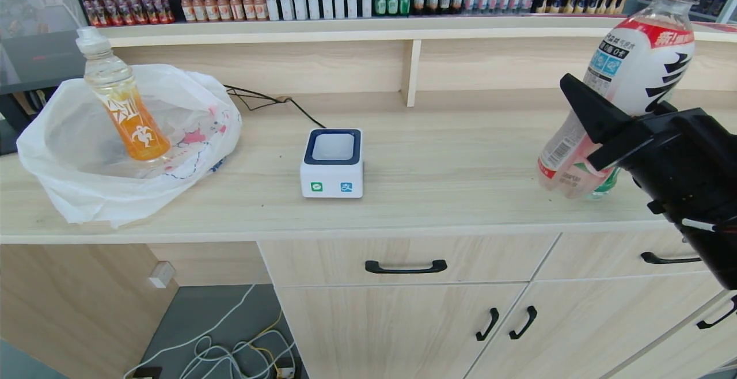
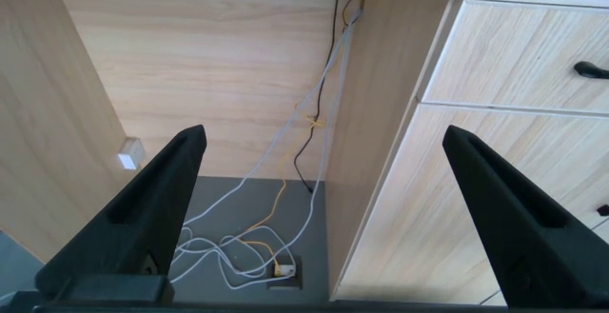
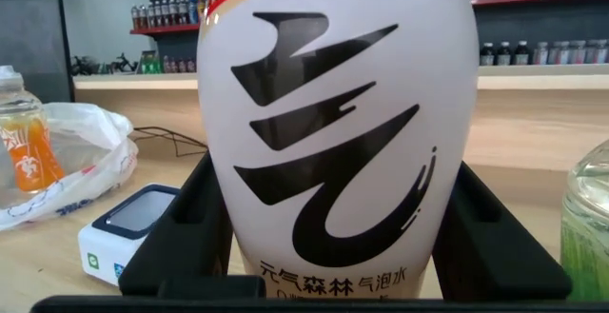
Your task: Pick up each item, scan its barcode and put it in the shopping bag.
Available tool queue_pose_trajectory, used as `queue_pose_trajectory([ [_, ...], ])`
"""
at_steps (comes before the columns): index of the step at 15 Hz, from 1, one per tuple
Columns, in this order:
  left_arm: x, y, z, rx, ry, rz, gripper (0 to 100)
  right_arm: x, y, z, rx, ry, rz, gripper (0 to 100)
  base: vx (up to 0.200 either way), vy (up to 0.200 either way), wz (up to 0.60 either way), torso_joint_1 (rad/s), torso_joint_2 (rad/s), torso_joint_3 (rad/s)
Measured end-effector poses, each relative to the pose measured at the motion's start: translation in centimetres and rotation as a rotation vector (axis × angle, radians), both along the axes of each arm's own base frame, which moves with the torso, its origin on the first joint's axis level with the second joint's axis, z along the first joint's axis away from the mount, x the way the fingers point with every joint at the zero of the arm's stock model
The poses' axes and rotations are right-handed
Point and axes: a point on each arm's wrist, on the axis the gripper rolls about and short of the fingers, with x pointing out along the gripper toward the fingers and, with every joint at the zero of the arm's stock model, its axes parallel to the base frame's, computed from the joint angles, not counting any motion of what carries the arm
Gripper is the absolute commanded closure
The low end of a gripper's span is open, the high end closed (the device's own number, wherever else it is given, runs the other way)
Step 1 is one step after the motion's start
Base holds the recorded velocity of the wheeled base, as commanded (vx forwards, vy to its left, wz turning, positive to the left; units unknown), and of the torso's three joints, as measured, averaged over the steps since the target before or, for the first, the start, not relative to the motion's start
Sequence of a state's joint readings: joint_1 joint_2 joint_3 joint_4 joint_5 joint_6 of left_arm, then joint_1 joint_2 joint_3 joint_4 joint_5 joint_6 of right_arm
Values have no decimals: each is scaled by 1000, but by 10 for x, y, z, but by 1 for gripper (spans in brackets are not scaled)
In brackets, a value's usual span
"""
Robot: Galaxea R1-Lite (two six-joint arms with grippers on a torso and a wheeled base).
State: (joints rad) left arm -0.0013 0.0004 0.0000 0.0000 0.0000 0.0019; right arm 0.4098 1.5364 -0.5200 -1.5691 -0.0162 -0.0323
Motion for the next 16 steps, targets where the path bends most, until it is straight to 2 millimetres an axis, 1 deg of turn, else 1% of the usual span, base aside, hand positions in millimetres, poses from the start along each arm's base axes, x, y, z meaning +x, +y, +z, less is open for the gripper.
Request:
queue_pose_trajectory([
  [4,0,0,0,0,0,0,0,4,1,8,14,-35,-10,100,0,200,0,-1,0,2],
  [6,0,0,0,-2,0,0,0,7,1,6,5,-19,-19,100,0,200,0,19,12,0],
  [9,0,0,0,-5,0,1,0,12,2,13,6,-57,-31,100,0,200,0,-1,2,-4],
  [11,0,0,0,-5,0,1,0,15,6,11,2,-44,-27,100,0,200,0,10,2,-7],
  [14,0,0,0,-6,0,1,0,13,13,11,4,-48,-5,100,0,200,0,1,2,2],
  [16,0,0,0,-6,0,1,0,13,13,8,30,-19,-69,100,0,200,0,7,5,2],
])
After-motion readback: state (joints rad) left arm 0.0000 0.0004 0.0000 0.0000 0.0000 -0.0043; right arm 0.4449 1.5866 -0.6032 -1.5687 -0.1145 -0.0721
